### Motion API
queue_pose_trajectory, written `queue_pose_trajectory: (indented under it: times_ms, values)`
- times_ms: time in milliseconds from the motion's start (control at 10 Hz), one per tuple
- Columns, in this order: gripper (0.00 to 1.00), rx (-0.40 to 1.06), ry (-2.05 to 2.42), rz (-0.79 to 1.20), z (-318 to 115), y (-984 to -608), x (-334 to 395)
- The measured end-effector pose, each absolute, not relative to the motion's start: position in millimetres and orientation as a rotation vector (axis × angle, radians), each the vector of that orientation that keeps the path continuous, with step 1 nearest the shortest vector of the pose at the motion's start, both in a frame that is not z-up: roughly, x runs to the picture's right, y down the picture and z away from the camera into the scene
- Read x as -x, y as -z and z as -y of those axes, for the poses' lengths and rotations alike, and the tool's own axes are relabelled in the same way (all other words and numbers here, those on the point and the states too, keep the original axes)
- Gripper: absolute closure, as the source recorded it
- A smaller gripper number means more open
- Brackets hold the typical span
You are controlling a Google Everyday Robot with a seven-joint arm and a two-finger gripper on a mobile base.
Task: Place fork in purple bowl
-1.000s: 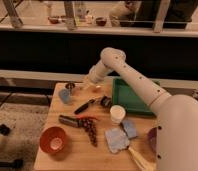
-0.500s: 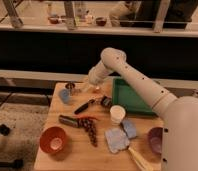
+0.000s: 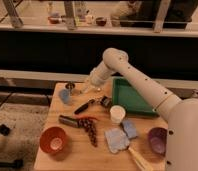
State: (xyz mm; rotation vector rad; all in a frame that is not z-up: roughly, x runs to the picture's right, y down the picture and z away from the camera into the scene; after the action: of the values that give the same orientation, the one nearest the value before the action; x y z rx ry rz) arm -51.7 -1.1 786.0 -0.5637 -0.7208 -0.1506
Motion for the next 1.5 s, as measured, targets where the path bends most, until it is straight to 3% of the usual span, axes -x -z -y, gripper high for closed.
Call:
queue_pose_trajectory:
  times_ms: [1500]
  values:
    - [0.90,0.564,0.074,0.758,-38.0,-751.1,-27.9]
